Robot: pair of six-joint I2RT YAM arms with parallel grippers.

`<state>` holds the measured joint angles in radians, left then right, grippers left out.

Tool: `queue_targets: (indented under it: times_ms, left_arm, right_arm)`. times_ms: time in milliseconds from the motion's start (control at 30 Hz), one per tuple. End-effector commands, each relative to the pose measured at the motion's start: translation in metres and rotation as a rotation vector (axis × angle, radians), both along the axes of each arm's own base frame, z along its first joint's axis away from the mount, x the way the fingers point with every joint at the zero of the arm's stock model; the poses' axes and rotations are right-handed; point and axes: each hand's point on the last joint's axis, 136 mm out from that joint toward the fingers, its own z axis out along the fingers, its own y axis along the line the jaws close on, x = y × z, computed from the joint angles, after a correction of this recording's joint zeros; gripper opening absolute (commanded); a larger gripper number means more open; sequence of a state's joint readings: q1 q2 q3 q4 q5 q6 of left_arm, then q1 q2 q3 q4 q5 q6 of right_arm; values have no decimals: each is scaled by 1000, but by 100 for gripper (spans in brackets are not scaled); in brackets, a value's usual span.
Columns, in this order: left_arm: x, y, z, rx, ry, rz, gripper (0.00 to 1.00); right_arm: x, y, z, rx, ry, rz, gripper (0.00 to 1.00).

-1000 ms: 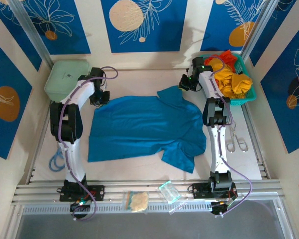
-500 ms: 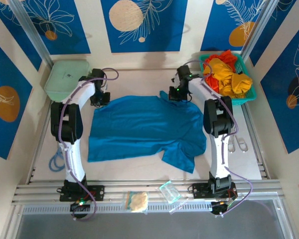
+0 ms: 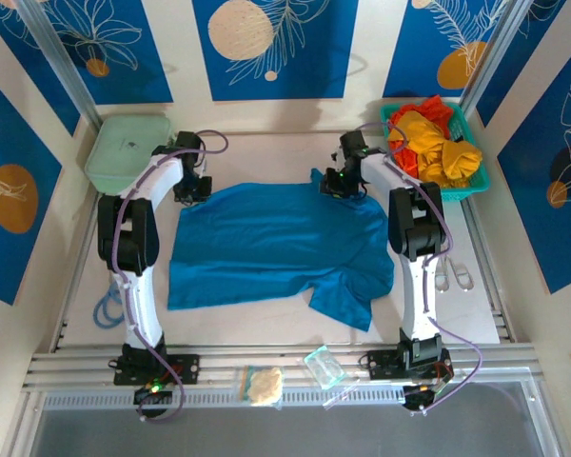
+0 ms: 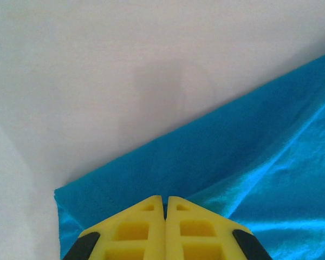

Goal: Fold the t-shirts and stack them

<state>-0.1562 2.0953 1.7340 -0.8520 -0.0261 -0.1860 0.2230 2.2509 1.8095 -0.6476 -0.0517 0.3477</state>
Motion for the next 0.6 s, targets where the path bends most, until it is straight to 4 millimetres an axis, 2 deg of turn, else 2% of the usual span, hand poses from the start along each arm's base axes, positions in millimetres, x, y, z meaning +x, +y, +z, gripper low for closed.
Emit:
queue_targets:
  times_ms: [0,167,400,500,567]
  left_arm:
    - [-5,-6,3,-10,2,-2,0]
    - [-5,-5,2,-8,4,-3,0]
    - [-6,-5,1,-6,9,-6,0]
    - [-6,-5,1,-5,8,-7,0]
    - [-6,-6,2,-6,4,-7,0]
  right_arm:
    - [4,9,0,7,11,18,32]
    - [10,9,-2,-7,12,16,32]
    - [12,7,-19,-21,55,-4,31]
    - [15,8,-21,-20,56,-7,23]
    - [17,8,-20,-20,50,-8,13]
